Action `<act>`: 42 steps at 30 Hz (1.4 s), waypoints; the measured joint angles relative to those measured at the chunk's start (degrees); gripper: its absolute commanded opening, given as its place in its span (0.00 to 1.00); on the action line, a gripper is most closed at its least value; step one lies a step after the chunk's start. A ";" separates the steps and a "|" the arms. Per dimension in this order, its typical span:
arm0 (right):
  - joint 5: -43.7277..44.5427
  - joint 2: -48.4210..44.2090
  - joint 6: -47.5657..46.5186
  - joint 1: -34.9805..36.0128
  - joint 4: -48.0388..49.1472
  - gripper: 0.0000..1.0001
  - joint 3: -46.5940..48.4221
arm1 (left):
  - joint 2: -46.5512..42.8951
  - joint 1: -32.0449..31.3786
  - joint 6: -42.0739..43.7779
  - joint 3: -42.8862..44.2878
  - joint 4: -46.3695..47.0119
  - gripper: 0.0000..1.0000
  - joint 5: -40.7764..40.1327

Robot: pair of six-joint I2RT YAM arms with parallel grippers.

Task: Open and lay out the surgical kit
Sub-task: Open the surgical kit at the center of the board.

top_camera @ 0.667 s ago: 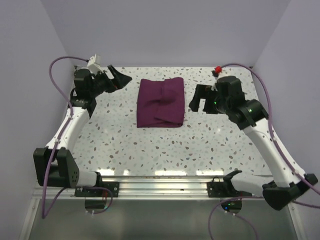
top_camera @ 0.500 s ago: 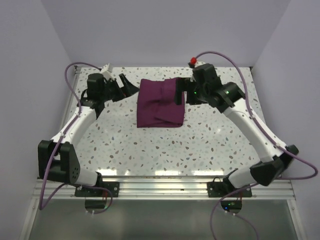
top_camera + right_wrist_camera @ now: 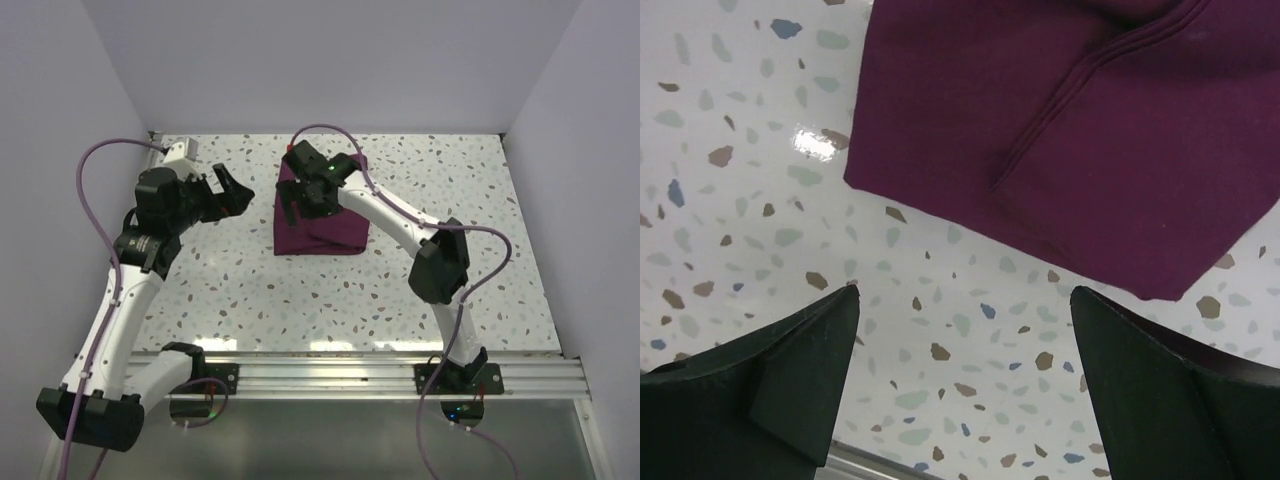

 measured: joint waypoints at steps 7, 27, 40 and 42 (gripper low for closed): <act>1.25 9.01 0.57 -0.17 -1.20 0.86 4.33 | -3.78 -0.04 1.18 -0.50 -5.53 0.99 -4.20; 7.52 17.05 -0.35 -1.86 -3.04 0.00 8.92 | -3.30 -0.07 1.05 -3.52 -7.78 0.99 -5.33; 15.80 -14.88 2.54 -20.50 -2.34 0.00 -10.14 | 3.39 -1.86 1.46 -2.60 -6.25 0.99 -7.32; 16.70 -17.68 3.32 -22.01 -1.64 0.00 -15.89 | 7.41 -3.50 1.86 -1.22 -6.21 0.99 -8.15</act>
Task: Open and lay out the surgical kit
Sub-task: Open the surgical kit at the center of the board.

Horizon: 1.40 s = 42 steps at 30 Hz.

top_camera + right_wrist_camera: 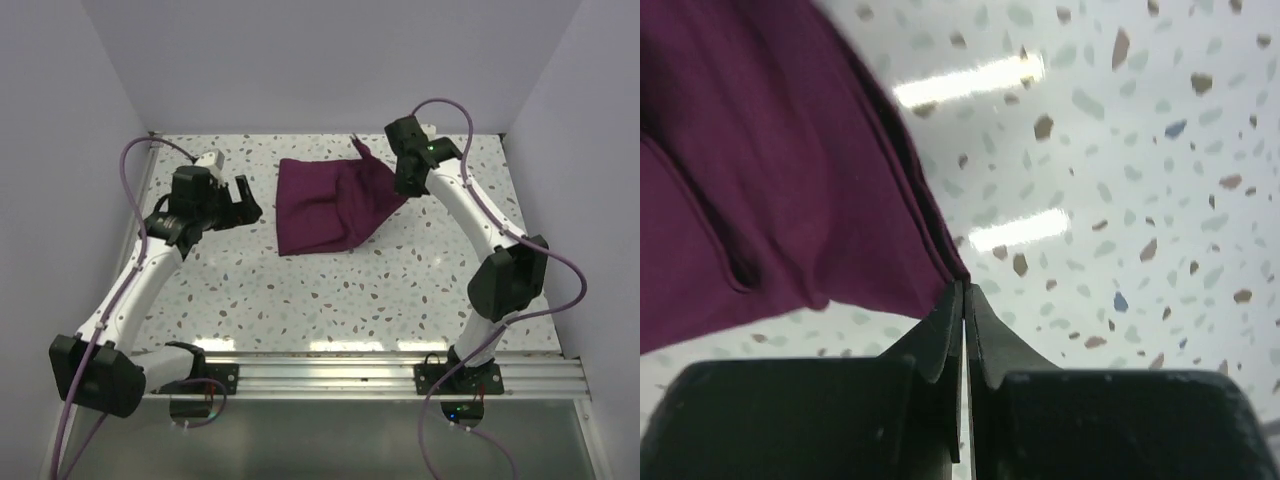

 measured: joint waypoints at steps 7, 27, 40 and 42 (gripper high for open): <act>0.61 -0.07 3.63 0.07 0.22 0.88 -16.13 | 12.94 -10.49 1.60 6.40 0.39 0.99 -6.14; 6.08 -12.52 5.14 -3.96 -6.69 0.98 -13.05 | 53.35 -31.65 2.19 31.02 -4.70 0.89 -24.59; 5.66 -14.78 5.11 -3.93 -9.18 0.97 -13.35 | 56.61 -31.82 3.39 35.56 -4.81 0.05 -25.24; 5.51 -14.78 5.14 -3.93 -9.22 0.96 -13.35 | 56.61 -31.82 3.91 36.50 -4.96 0.00 -24.96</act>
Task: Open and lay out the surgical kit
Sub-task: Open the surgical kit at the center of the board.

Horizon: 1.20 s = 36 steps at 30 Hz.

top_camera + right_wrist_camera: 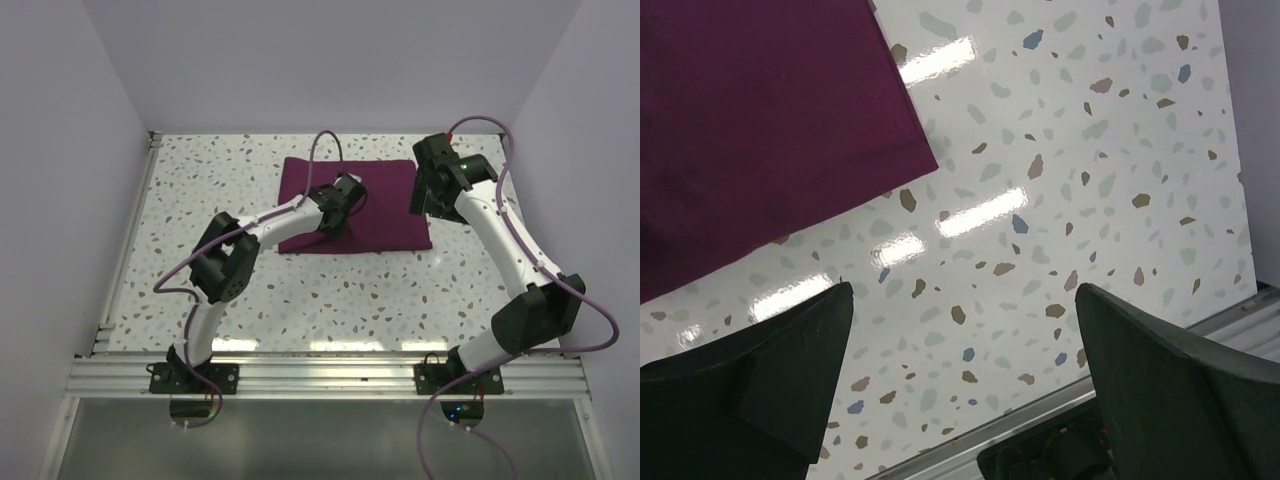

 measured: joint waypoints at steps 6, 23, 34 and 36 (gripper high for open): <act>-1.38 0.94 -0.28 0.00 -0.31 0.96 0.85 | -1.57 0.24 -0.07 0.11 -0.15 0.00 -0.07; -7.80 31.69 -4.20 0.00 -0.20 0.98 34.29 | -41.94 25.11 -13.68 -39.98 5.97 1.00 -1.55; -13.38 42.42 -1.77 -4.48 4.02 0.98 42.69 | -42.51 26.45 -14.14 -45.64 2.97 1.00 0.98; -14.69 42.60 -0.50 -7.08 6.01 0.98 42.32 | -45.05 27.02 -14.12 -45.64 2.19 1.00 0.46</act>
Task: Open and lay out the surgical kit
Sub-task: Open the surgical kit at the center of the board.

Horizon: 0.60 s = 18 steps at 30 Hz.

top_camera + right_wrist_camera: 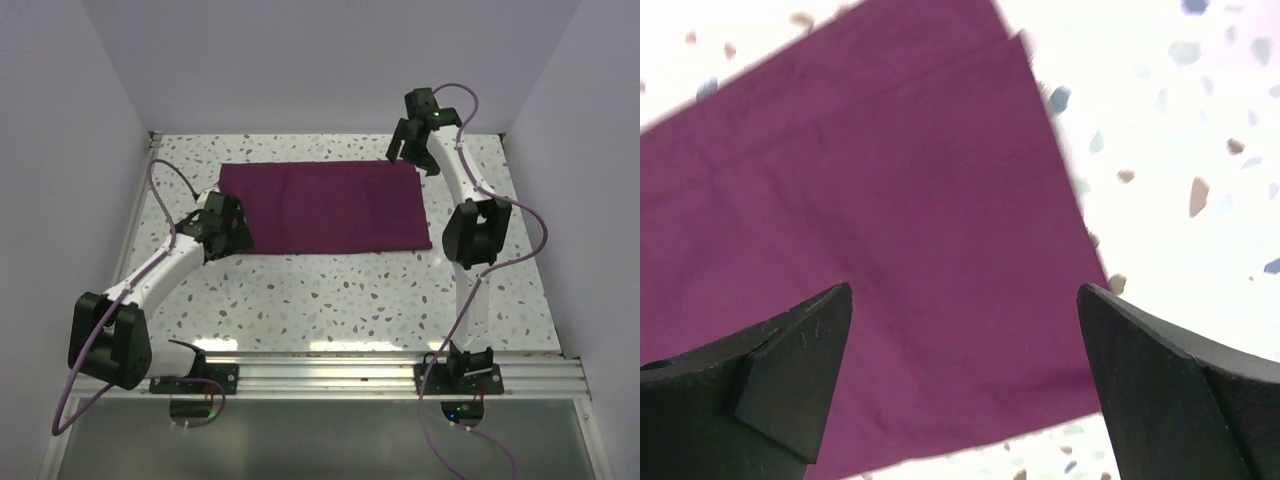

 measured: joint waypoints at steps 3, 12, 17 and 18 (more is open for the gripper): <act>-0.42 1.27 1.27 -2.82 2.82 0.99 0.09 | -3.61 0.35 -0.02 0.00 -1.99 1.00 -0.63; -0.68 10.08 5.25 -5.88 8.52 0.89 0.90 | -14.80 0.39 -0.07 -0.55 -8.87 0.98 -0.76; -0.46 13.25 6.75 -6.43 10.86 0.80 0.90 | -18.84 0.39 -0.24 -0.63 -12.39 0.97 -0.44; -0.26 13.79 6.91 -6.58 11.39 0.79 0.96 | -19.61 0.39 -0.26 -0.66 -12.79 0.97 -0.35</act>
